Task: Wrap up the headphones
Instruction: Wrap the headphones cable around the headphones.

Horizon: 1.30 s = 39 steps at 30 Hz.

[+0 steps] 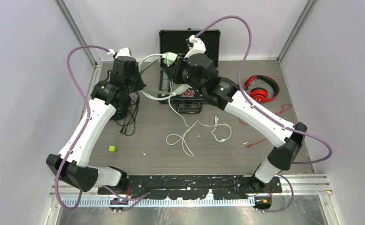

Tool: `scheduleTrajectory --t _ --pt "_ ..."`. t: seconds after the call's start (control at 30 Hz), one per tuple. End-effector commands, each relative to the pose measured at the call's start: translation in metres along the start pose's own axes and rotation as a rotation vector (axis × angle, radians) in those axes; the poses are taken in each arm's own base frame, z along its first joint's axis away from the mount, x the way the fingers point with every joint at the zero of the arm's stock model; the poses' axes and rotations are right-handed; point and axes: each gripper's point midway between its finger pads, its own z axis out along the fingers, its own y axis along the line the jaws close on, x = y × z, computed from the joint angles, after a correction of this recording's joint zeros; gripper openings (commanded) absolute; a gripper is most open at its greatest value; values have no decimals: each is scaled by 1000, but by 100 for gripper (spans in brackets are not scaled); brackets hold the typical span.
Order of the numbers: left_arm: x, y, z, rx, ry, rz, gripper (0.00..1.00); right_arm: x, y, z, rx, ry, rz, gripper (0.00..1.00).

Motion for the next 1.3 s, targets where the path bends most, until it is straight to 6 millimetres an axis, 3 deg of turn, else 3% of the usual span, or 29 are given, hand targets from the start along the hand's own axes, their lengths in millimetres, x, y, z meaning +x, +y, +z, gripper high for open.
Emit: scheduleTrajectory --t 0.0,0.13,0.57,0.73,0.87,1.1,1.27 --pt "-32 -19 -15 82 -112 -71 0 -24 21 4 -57 -75 21 16" --pt "-31 -19 -14 81 -111 -72 0 -19 37 13 -141 -70 16 1" --pt "-25 -17 -6 65 -100 -61 0 -17 61 32 -253 -72 -38 1" --pt "-27 -20 -9 71 -86 -87 0 12 38 35 -185 11 -69 1" --pt "-32 -17 -11 36 -79 -84 0 21 17 25 -129 12 -103 1" --pt "-55 -14 -24 9 -131 -71 0 14 10 0 -119 20 -140 16" --pt "-66 -12 -32 1 -158 -60 0 14 15 -24 -165 38 -131 32"
